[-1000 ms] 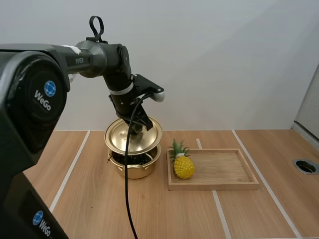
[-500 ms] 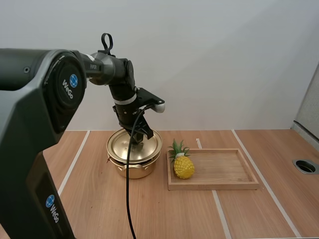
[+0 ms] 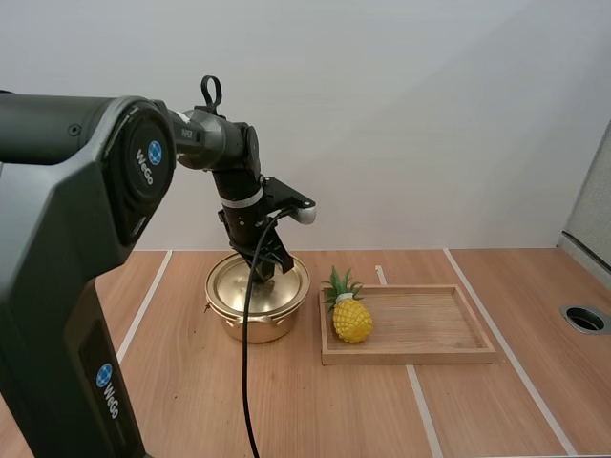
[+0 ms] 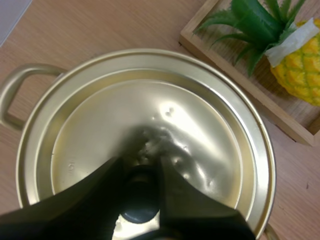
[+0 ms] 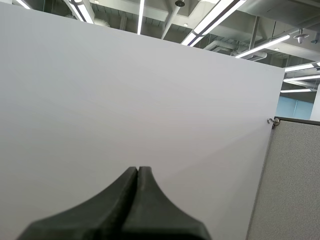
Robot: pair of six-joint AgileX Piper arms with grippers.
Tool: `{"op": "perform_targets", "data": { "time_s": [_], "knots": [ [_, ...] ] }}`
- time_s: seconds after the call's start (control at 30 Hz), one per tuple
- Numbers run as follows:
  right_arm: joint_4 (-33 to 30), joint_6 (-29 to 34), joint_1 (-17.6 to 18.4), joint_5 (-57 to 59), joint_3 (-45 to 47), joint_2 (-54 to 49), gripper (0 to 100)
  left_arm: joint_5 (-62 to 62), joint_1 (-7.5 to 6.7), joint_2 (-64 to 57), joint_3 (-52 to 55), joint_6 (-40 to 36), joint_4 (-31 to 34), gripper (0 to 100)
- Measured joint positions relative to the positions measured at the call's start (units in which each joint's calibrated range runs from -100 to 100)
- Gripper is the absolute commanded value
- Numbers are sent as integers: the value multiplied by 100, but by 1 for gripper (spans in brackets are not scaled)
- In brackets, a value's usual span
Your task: Open the pot, put the grape inside, and close it
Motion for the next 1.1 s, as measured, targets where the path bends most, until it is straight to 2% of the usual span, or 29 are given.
{"op": "perform_targets", "data": {
  "time_s": [0.57, 0.63, 0.67, 0.73, 0.8, 1.1],
  "knots": [
    [0, 0, 0, 0, 0, 0, 0, 22, 0, 184, 0, 0, 34, 1],
    [0, 0, 0, 0, 0, 0, 0, 22, 0, 184, 0, 0, 24, 11],
    [0, 0, 0, 0, 0, 0, 0, 22, 0, 184, 0, 0, 24, 22],
    [0, 0, 0, 0, 0, 0, 0, 22, 0, 184, 0, 0, -19, 54],
    [0, 0, 0, 0, 0, 0, 0, 22, 0, 195, 0, -39, -61, 100],
    [0, 0, 0, 0, 0, 0, 0, 169, 0, 167, 0, -381, 95, 100]
  ]
}}
